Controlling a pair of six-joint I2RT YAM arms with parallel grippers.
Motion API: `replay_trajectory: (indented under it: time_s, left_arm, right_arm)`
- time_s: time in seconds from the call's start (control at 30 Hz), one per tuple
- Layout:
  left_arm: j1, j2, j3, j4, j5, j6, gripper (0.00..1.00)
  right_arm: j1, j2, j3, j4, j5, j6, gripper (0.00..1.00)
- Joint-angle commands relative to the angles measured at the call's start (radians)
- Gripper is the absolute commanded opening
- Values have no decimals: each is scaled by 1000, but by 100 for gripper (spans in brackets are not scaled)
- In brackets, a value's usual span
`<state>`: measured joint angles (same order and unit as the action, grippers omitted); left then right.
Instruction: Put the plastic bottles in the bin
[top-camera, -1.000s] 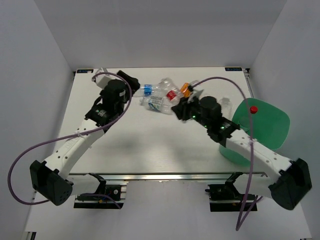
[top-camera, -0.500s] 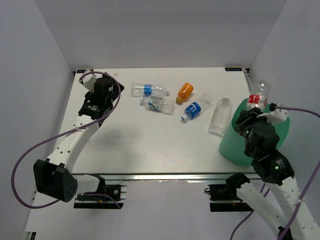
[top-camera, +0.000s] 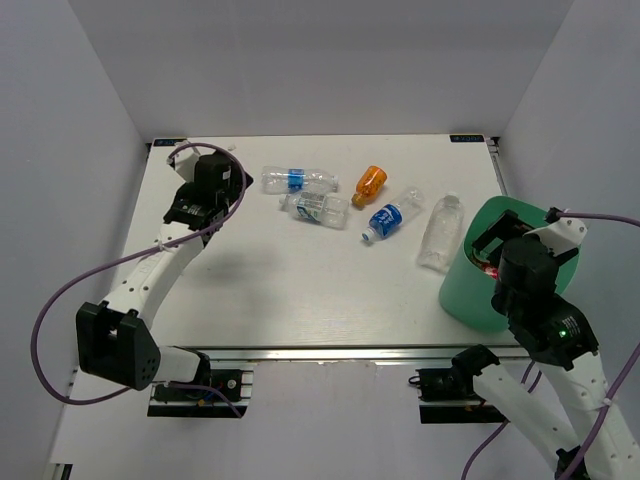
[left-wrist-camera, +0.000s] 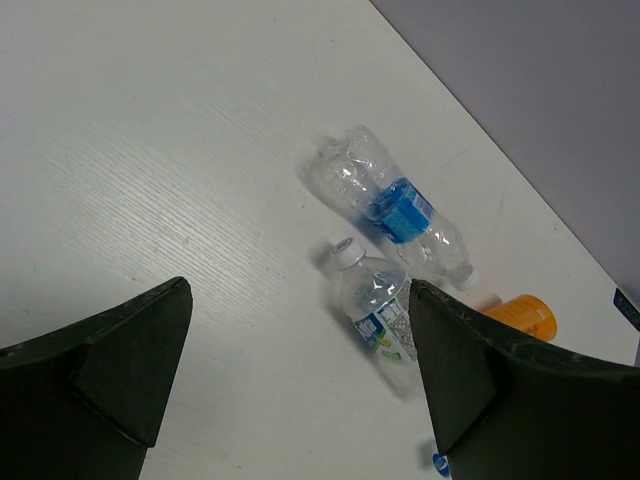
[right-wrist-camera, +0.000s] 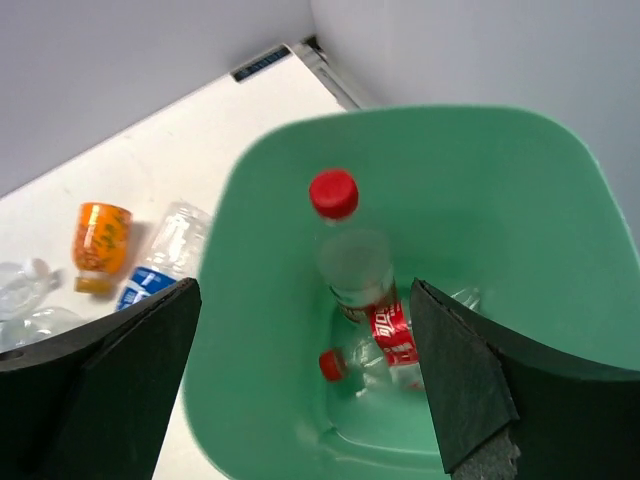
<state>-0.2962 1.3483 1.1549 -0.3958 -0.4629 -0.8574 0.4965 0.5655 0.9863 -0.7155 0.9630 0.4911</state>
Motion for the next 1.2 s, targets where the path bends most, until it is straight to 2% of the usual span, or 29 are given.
replay_trajectory:
  time_s: [0.0, 0.07, 0.1, 0.2, 0.3, 0.4, 0.53, 0.67, 0.7, 0.9, 1.03, 1.17]
  left_arm:
    - [12, -15, 20, -3, 3, 9, 98]
    - [20, -11, 31, -23, -5, 11, 98]
    - [23, -8, 29, -25, -5, 11, 98]
    - [46, -6, 17, -25, 16, 14, 98]
    - [80, -9, 5, -54, 33, 21, 98]
    - [109, -32, -29, -66, 12, 35, 98]
    - [137, -113, -90, -54, -19, 49, 98]
    - [140, -161, -118, -43, -29, 86, 98]
    - [141, -166, -119, -44, -33, 92, 98]
    - [144, -164, -113, -61, -42, 119, 98]
    - [144, -146, -107, -72, -37, 123, 98]
    - [146, -133, -106, -75, -33, 126, 98]
  right_arm:
    - [-3, -12, 28, 197, -62, -172, 89]
    - [-3, 11, 32, 267, -272, -285, 89]
    - [-3, 69, 43, 299, -420, -366, 89]
    - [-3, 219, 115, 301, -677, -486, 89]
    - [13, 501, 193, 315, -766, -616, 89]
    - [62, 675, 242, 378, -858, -721, 89]
    - [164, 873, 322, 493, -920, -951, 89]
    - [201, 1101, 471, 482, -951, -1034, 89]
    - [206, 1187, 532, 478, -949, -1040, 89]
    - [206, 1448, 699, 478, -939, -1099, 89]
    - [192, 1585, 869, 420, -954, -1096, 89]
    - [174, 1685, 923, 380, -1013, -1071, 89]
